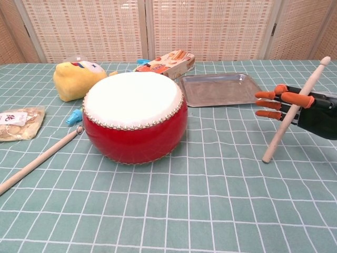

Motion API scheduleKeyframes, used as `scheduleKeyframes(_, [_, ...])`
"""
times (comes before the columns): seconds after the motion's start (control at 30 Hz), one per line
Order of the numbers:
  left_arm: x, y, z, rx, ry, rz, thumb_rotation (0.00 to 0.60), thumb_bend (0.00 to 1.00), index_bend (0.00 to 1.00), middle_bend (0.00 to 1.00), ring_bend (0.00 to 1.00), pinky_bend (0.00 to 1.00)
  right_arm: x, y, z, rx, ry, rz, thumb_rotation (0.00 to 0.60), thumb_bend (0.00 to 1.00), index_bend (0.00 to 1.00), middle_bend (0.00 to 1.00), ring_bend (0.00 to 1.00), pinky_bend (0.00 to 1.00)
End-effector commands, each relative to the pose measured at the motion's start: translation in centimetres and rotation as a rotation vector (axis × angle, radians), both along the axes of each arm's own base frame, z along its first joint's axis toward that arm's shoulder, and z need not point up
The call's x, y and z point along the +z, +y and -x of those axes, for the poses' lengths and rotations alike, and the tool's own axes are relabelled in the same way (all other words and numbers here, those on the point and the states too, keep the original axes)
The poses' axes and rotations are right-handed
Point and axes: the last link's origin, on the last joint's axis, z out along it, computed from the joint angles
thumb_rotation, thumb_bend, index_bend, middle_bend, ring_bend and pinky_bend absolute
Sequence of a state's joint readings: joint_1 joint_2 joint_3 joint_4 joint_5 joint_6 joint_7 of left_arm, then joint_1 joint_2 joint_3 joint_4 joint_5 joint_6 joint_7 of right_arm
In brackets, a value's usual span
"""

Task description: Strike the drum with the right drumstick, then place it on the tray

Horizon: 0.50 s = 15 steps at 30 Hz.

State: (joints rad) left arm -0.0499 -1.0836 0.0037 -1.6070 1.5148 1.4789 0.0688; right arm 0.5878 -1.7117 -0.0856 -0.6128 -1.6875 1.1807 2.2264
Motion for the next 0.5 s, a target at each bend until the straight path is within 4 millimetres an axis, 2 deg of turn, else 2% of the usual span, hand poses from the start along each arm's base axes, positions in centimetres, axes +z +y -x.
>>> scheduleKeyframes(0.03, [0.0,0.0,0.0,0.001,-0.002,0.000,0.600,0.26,0.00,0.00,0.00,0.00,-0.4,0.3,-0.4,0.027,0.013,-0.018,0.600,0.14,0.55,0.31,0.19,0.21])
scheduleKeyframes(0.5, [-0.2,0.0,0.4,0.009,-0.008,0.004,0.600,0.26,0.00,0.00,0.00,0.00,-2.2,2.1,-1.5,0.113,0.070,-0.081,0.600,0.14,0.56,0.31,0.22,0.25])
